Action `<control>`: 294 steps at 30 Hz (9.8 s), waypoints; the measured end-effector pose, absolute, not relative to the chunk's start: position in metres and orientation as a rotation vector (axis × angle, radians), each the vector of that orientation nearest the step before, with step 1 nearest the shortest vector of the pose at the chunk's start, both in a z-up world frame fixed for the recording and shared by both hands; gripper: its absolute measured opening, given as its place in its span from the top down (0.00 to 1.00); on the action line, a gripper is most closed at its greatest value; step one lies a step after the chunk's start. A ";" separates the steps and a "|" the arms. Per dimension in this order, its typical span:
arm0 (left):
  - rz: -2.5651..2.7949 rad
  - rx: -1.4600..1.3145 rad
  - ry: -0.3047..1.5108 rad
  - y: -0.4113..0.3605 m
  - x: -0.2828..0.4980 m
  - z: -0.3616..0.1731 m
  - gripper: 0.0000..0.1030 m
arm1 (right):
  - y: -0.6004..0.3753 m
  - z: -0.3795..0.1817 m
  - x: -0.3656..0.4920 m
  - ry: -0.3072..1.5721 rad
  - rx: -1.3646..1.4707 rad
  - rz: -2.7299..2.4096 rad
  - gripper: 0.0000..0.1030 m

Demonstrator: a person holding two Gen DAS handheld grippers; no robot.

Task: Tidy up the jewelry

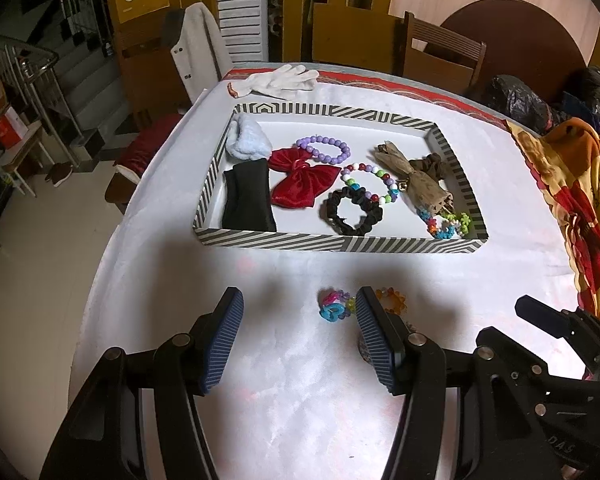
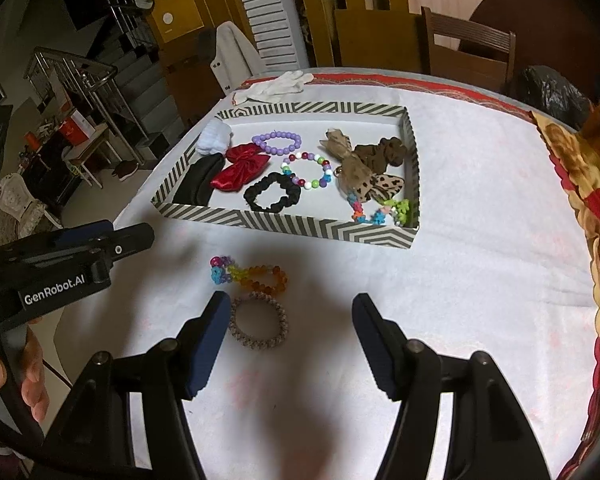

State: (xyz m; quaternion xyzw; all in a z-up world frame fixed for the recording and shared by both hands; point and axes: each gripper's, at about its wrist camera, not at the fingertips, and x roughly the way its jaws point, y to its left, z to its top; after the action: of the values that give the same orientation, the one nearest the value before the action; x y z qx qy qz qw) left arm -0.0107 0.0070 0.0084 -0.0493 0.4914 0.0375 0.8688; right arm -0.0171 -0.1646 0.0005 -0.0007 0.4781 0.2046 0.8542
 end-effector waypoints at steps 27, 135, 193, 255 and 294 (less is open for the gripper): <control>0.116 -0.180 1.158 0.031 -0.001 -0.035 0.31 | -0.131 -0.083 0.005 1.152 -0.062 0.467 0.50; -0.262 -0.229 1.218 -0.036 0.152 -0.054 0.69 | -0.184 -0.010 0.191 0.991 0.079 0.351 0.93; -0.092 -0.272 1.193 -0.002 0.144 -0.056 0.49 | -0.148 -0.040 0.236 1.079 0.135 0.342 0.57; 0.119 -0.109 0.871 -0.018 0.035 0.061 0.46 | -0.181 0.060 0.041 0.827 0.052 0.323 0.29; 0.116 -0.111 0.890 -0.009 0.029 0.054 0.46 | -0.166 0.056 0.036 0.847 0.045 0.330 0.29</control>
State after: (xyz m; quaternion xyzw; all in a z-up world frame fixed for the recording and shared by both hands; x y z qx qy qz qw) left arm 0.0290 -0.0091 0.0539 -0.0537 0.4299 0.0559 0.8995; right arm 0.0360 -0.1656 0.0558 0.0216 0.4089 0.1593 0.8983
